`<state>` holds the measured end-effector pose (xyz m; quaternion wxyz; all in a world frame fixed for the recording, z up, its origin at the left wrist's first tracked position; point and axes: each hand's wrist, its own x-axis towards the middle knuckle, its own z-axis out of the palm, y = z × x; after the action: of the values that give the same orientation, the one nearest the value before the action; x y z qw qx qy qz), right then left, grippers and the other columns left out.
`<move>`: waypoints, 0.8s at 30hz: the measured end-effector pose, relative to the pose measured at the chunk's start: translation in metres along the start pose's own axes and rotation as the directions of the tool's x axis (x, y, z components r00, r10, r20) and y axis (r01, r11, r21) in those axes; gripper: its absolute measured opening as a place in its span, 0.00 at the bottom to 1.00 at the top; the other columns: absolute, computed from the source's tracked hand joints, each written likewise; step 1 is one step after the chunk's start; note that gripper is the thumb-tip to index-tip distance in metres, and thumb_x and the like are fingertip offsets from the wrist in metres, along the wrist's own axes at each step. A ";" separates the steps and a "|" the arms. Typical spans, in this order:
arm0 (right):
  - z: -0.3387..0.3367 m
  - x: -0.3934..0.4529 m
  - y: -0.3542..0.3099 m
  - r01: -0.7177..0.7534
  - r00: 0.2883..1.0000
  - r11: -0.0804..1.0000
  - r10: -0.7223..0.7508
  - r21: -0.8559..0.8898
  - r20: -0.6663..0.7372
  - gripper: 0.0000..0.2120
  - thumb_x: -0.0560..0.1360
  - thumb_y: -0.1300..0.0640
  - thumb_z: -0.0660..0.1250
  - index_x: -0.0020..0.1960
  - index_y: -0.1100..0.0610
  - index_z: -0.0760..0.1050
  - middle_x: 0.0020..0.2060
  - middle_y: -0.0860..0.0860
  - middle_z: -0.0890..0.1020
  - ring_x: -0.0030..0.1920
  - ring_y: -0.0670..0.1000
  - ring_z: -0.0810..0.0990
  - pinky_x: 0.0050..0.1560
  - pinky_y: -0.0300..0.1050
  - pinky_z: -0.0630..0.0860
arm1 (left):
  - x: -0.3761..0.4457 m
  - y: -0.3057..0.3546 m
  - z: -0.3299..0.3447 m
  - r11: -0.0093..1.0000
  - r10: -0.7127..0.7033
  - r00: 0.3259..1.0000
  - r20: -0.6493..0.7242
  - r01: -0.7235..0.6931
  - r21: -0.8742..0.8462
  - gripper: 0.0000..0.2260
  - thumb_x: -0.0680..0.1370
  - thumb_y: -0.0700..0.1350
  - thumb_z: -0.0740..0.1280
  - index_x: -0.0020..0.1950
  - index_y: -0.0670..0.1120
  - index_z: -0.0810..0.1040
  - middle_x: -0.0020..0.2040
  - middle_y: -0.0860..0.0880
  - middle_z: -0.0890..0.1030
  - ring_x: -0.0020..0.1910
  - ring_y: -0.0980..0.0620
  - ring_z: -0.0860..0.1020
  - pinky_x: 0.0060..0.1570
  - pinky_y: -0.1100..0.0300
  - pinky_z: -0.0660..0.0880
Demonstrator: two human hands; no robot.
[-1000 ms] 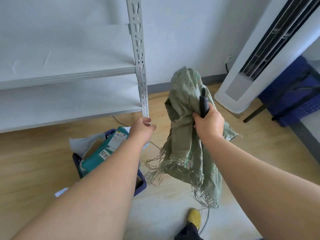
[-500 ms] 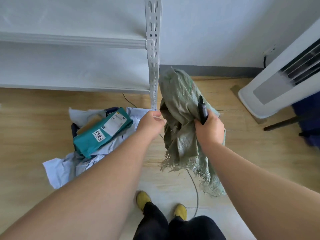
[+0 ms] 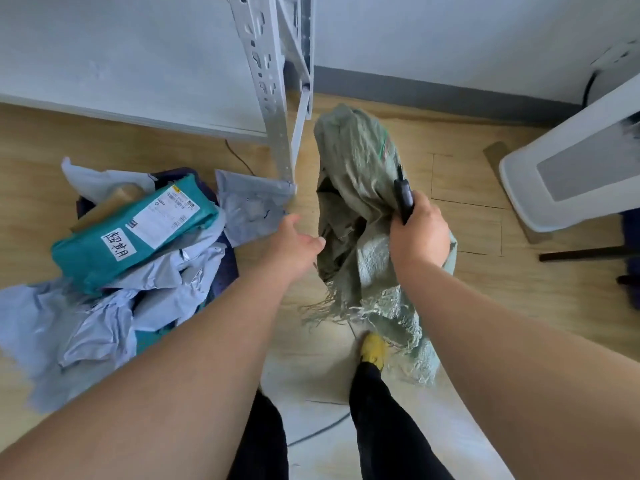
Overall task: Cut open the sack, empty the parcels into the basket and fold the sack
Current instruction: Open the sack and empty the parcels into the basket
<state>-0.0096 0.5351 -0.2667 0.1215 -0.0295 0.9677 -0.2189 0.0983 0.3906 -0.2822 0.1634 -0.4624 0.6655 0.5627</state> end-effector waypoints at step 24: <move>0.363 0.087 0.135 0.057 0.965 0.998 -0.054 -0.006 0.257 0.11 0.77 0.59 0.63 0.59 0.52 0.73 0.45 0.53 0.80 0.45 0.57 0.81 0.40 0.47 0.74 | 0.293 -0.188 0.102 0.998 0.040 0.959 -0.282 -0.023 0.064 0.26 0.78 0.43 0.64 0.74 0.52 0.61 0.68 0.48 0.69 0.62 0.46 0.74 0.58 0.51 0.74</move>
<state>-0.0048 0.4963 -0.6618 0.2394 -0.0856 0.9440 -0.2101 0.0654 0.3677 -0.6426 0.0712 -0.5221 0.7059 0.4733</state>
